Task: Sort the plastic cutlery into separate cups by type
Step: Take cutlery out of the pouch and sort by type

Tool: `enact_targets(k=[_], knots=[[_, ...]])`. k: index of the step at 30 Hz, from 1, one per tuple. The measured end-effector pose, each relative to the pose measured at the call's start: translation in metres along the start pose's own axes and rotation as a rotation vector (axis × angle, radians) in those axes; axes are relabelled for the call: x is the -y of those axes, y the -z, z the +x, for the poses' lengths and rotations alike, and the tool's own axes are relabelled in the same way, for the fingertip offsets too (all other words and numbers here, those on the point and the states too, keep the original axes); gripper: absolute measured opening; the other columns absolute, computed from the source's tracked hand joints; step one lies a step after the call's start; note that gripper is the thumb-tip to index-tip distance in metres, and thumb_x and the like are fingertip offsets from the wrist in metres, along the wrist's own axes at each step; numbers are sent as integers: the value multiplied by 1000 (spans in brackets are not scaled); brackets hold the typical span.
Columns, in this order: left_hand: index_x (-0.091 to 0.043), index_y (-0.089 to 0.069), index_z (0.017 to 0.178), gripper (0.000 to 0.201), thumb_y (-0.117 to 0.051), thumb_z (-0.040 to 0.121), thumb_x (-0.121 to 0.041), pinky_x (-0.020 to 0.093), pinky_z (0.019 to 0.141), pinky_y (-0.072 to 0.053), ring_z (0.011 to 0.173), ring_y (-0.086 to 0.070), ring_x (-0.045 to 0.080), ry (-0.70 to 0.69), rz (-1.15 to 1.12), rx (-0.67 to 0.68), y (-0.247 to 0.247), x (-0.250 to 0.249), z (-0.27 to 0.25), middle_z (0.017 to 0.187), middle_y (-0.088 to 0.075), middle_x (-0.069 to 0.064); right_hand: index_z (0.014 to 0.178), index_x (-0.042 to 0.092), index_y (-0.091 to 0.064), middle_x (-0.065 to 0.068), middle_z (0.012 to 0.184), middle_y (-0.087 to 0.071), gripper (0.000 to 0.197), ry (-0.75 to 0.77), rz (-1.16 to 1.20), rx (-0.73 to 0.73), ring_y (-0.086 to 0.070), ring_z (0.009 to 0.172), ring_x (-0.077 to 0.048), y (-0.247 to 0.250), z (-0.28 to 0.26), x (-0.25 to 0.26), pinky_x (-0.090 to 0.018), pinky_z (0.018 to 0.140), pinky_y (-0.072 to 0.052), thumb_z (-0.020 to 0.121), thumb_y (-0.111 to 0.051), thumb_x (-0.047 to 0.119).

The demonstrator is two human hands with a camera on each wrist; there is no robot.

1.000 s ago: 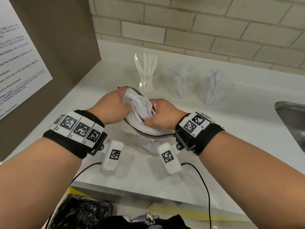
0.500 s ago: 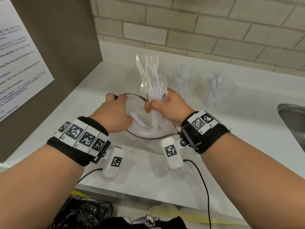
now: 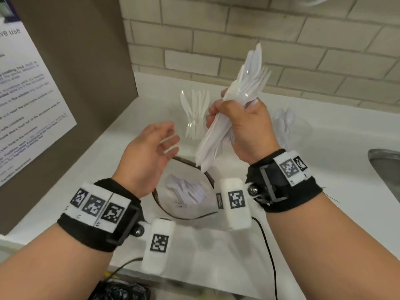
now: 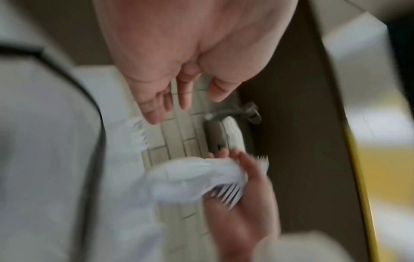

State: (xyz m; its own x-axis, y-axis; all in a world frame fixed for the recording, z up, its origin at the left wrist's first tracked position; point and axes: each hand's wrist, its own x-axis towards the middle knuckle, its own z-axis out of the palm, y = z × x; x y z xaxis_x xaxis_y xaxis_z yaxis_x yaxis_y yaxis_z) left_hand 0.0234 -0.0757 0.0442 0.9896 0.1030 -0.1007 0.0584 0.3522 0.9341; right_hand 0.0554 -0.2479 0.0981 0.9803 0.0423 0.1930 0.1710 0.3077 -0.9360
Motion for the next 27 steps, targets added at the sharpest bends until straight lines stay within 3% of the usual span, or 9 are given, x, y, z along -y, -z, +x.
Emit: enact_targets(k=[3, 8, 11, 14, 17, 20, 22, 25, 27], knots=[[-7, -59, 123, 53, -47, 92, -48, 49, 97, -45, 111, -57, 36, 356, -316, 114, -3, -3, 7, 122, -57, 17, 91, 8, -54, -10, 65, -61, 18, 63, 123, 8, -58, 60, -26, -10, 5, 21, -38, 66, -51, 85, -53, -9], [-6, -55, 130, 66, -34, 94, -57, 58, 102, -38, 124, -50, 46, 531, -511, 280, -19, 3, 3, 134, -53, 24, 97, 9, -54, -13, 68, -62, 23, 39, 101, 42, -60, 59, -26, -29, 1, 21, -37, 64, -54, 84, -58, -9], [-5, -68, 110, 60, -28, 100, -48, 56, 109, -34, 119, -56, 38, 527, -595, 333, -27, 5, 0, 119, -64, 20, 95, 11, -58, -11, 69, -63, 27, 13, 18, 61, -61, 62, -28, -33, -6, 4, -41, 67, -54, 79, -64, -9], [-2, -74, 91, 54, -28, 103, -30, 53, 96, -48, 92, -69, 31, 480, -663, 282, -29, 6, 3, 97, -71, 18, 94, 12, -60, -6, 68, -64, 29, -9, -63, 87, -62, 69, -29, -35, -11, -9, -48, 74, -56, 77, -65, -10], [-3, -67, 100, 38, -33, 98, -19, 50, 83, -53, 81, -71, 29, 459, -628, 227, -31, 3, 4, 93, -72, 18, 92, 15, -62, -11, 74, -67, 32, -20, -108, 103, -63, 77, -31, -36, -13, -20, -49, 79, -56, 66, -66, -5], [-10, -62, 118, 36, -37, 97, -26, 45, 90, -51, 91, -68, 25, 447, -529, 246, -31, 4, 4, 103, -71, 14, 88, 17, -65, -17, 81, -68, 29, -24, -149, 71, -66, 80, -32, -36, -12, -28, -48, 80, -57, 64, -68, 2], [-14, -57, 130, 43, -36, 99, -37, 44, 97, -48, 97, -65, 26, 456, -443, 286, -28, 8, 4, 108, -67, 11, 86, 15, -65, -14, 77, -66, 24, -49, -143, 39, -65, 75, -31, -33, -9, -29, -48, 75, -57, 67, -69, 1], [-18, -61, 122, 62, -31, 93, -65, 42, 87, -41, 98, -57, 28, 417, -190, 367, -20, 7, 3, 101, -64, 6, 89, 5, -61, -12, 68, -58, 21, -144, -9, 42, -60, 62, -29, -26, -5, -26, -39, 63, -55, 73, -66, -7], [-20, -63, 122, 67, -31, 90, -69, 39, 85, -41, 95, -56, 23, 271, -50, 396, -15, 2, 2, 99, -63, 3, 90, 3, -59, -13, 67, -57, 20, -218, 68, 122, -57, 57, -28, -21, -6, -25, -34, 60, -52, 73, -63, -8]])
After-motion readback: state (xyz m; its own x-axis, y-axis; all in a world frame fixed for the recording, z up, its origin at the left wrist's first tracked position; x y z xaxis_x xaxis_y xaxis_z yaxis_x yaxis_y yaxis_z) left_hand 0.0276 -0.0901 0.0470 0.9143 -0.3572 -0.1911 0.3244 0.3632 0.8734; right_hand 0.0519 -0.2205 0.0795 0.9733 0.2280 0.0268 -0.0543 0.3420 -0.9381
